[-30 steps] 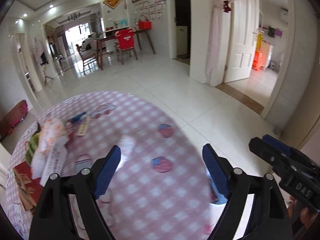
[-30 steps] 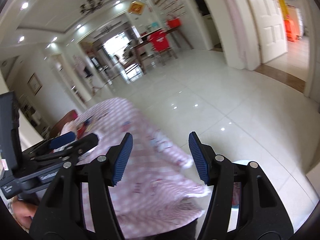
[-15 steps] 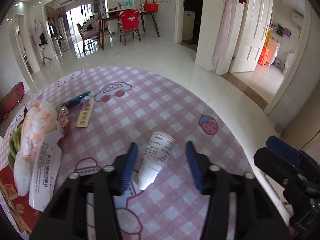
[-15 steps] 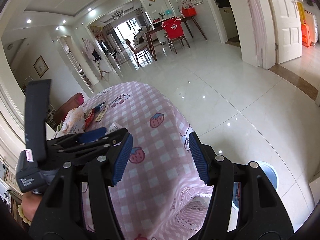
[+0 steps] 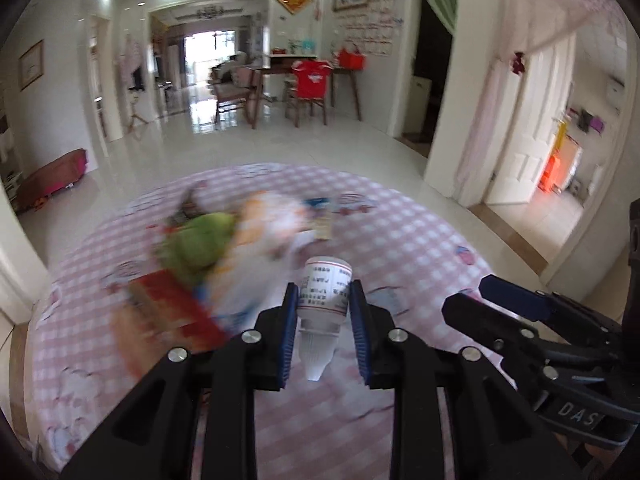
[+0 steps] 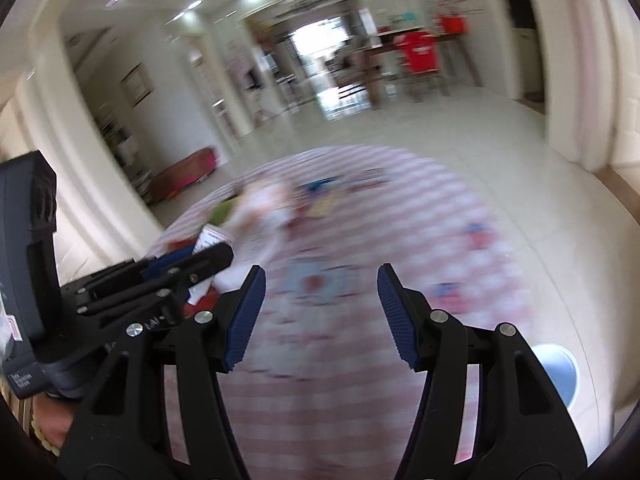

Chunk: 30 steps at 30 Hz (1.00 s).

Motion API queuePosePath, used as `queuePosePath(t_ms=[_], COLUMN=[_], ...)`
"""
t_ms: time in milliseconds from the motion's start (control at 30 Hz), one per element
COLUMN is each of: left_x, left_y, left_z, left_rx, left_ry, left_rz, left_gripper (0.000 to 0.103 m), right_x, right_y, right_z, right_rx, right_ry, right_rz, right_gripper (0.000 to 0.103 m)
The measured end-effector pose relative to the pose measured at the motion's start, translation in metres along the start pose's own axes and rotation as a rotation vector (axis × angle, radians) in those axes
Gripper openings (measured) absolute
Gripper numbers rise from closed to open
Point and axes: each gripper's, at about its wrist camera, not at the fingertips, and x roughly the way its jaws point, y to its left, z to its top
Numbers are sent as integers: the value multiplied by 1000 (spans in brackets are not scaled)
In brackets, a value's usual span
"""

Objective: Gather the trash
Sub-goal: 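Grasp the white bottle with the left tool while the right tool grasps the brown paper bag, then carry the bottle and bag over the blue bucket and open both tools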

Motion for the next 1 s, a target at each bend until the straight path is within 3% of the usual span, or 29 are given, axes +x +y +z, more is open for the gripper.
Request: queuePosePath(t_ms=[133,267,467,633,700,833,1000], left_x=[-23,-36,-42,-39,-37,-44,-68], left_y=[56,101,143,147,144,137,123], left_z=[-15,-29,-43,-51,-50,-47,-38], left_rx=[-84,-163,-229,-243,-242,-229,-217], left_ry=[-5,-6,-5,4,4,-10,-60], left_rz=[75,129,157,144,139,127,119], left_gripper=[25,25,25,25,25,25,25], right_x=[30,67,106,132,140,129,93], right_y=[63,111,152,165,164,157,140], right_z=[-5,-14,-20,-17,-17,-9,1], right_rx=[-97,-161,-250,-312,-321,-289,-196], right_ry=[70,157,200,214,215,171,118], right_rz=[104,180,130,45,13,53,159], right_gripper=[57,48,47,47,31,18,17])
